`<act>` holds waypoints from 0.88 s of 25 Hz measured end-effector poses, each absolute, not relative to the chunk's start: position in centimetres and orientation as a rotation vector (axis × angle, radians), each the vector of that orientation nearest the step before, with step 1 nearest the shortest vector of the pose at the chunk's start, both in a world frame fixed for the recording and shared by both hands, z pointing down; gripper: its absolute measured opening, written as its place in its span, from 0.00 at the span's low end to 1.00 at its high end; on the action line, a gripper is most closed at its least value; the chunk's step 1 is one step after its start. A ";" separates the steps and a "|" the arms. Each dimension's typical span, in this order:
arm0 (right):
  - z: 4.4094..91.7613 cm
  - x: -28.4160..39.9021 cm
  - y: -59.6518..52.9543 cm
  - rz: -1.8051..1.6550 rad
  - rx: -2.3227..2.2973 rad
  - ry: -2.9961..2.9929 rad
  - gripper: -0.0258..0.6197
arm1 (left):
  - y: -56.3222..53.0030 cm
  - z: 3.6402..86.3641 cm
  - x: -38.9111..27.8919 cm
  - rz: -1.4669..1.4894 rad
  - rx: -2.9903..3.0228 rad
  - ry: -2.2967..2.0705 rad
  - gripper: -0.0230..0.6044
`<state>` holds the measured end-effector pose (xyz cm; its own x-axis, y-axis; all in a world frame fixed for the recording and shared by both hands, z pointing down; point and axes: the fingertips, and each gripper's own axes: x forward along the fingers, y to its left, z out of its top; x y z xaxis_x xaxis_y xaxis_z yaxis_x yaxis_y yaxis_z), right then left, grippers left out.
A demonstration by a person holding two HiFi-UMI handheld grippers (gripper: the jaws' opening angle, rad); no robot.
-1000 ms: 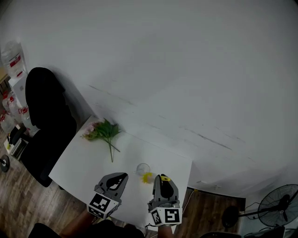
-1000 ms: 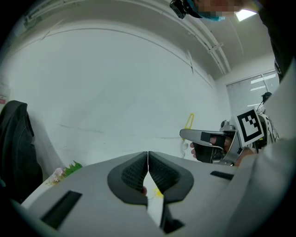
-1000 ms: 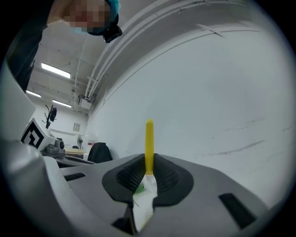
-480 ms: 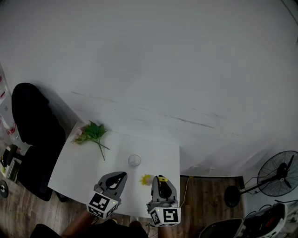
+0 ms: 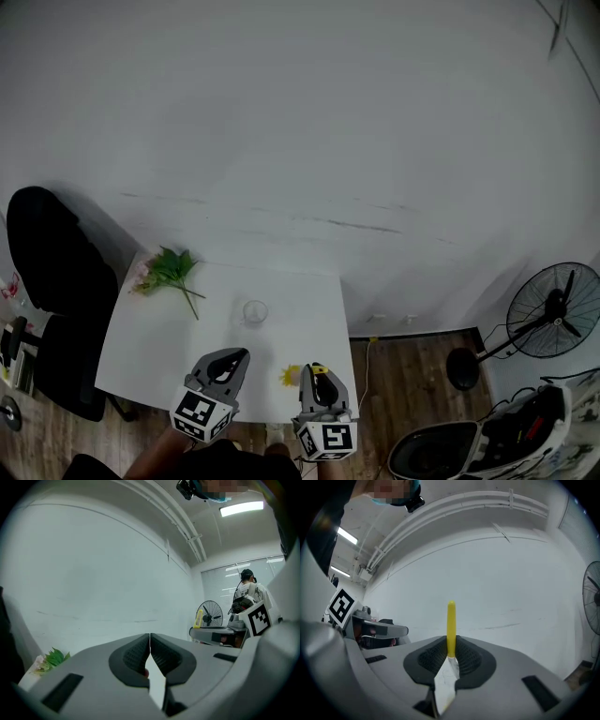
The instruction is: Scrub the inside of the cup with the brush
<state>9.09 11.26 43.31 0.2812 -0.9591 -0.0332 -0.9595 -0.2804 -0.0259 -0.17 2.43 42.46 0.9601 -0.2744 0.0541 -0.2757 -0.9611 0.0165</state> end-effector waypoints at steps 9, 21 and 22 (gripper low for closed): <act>44.3 10.4 12.6 -0.100 -2.522 1.816 0.14 | 2.6 41.8 1.6 0.131 3.079 -0.405 0.08; 43.5 12.5 11.3 -0.087 -2.531 1.834 0.14 | 1.5 41.6 3.7 0.170 3.056 -0.404 0.08; 43.4 12.6 11.2 -0.083 -2.532 1.836 0.14 | 1.3 41.6 3.8 0.171 3.053 -0.404 0.08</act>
